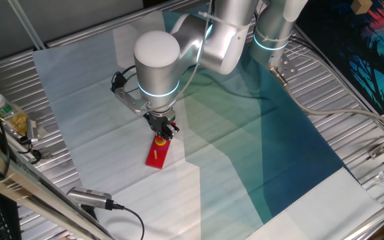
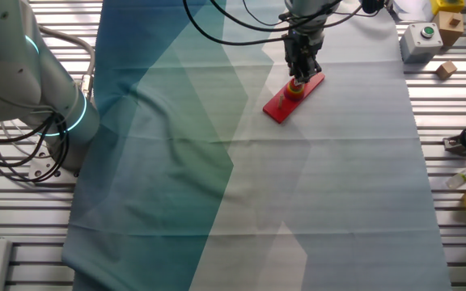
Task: Take out one Hanoi block and throw it aside
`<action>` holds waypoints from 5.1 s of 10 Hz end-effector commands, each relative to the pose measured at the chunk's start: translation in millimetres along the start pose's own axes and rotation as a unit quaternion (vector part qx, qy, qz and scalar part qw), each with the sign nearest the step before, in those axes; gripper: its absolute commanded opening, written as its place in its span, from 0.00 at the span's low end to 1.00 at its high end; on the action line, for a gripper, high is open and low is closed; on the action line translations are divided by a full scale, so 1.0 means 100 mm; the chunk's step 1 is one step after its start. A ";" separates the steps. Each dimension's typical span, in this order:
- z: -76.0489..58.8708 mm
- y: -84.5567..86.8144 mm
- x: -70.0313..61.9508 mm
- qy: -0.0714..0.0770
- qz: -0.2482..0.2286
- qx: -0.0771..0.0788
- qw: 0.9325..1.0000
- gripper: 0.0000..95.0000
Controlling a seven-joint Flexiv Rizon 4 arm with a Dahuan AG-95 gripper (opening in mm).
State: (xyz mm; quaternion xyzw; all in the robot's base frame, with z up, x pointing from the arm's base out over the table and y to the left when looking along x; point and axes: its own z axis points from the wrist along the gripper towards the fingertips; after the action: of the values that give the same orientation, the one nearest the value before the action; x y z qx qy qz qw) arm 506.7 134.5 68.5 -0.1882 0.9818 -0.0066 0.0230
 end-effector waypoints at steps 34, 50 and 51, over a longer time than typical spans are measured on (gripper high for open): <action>-0.17 -0.09 -0.06 -0.008 0.001 0.011 1.000 0.00; -0.37 -0.50 -0.13 -0.005 -0.021 0.005 1.000 0.00; -0.37 -0.53 -0.14 -0.005 -0.023 0.005 1.000 0.00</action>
State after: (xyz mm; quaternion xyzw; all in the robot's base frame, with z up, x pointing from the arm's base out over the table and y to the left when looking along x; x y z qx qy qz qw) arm 539.7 86.9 106.1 -0.2124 0.9767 -0.0115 0.0290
